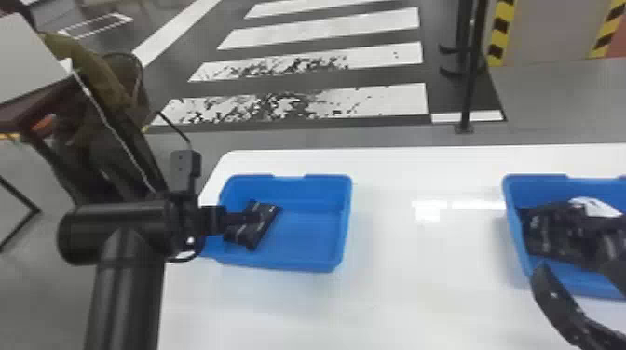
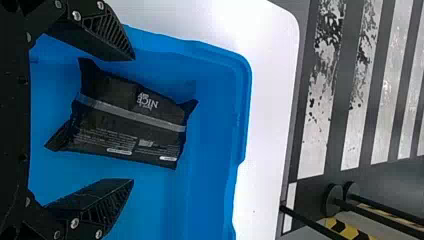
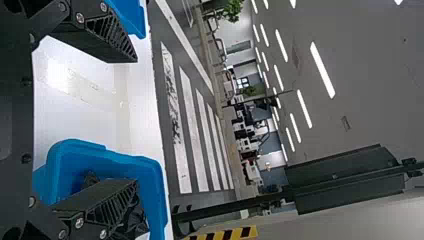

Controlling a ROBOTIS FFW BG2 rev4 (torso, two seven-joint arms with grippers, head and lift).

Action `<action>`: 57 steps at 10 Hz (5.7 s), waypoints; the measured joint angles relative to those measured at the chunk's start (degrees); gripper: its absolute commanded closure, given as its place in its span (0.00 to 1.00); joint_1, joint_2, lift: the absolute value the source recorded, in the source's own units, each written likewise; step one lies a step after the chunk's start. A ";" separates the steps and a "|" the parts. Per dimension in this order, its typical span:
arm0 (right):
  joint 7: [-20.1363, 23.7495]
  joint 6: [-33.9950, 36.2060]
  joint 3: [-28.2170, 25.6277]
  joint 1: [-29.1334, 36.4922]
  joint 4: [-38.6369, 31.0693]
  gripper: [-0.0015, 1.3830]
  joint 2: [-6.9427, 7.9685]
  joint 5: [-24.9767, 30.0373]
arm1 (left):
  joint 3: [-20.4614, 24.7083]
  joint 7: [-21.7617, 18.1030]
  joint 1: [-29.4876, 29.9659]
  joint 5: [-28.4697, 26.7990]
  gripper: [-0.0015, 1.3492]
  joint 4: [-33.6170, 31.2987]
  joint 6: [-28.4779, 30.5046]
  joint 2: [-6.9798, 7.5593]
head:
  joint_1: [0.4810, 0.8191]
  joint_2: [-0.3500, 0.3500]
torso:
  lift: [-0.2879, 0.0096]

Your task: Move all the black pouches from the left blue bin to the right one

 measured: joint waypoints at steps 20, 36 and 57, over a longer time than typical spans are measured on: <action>2.29 4.08 1.28 -1.37 0.37 0.15 -0.62 -6.25 | -4.04 0.10 10.35 5.42 0.09 -13.50 -5.27 -1.60 | 0.63 0.81 | 0.50; 3.23 7.26 1.83 -2.19 2.69 0.16 -0.61 -9.60 | -6.18 1.53 -7.30 3.37 0.90 14.99 -3.93 -2.35 | 0.63 0.83 | 0.50; 6.24 12.37 12.44 -19.11 8.52 0.92 -3.76 -20.92 | -23.33 -2.00 21.49 27.66 0.90 -29.11 -16.33 -2.63 | 0.63 0.49 | 0.50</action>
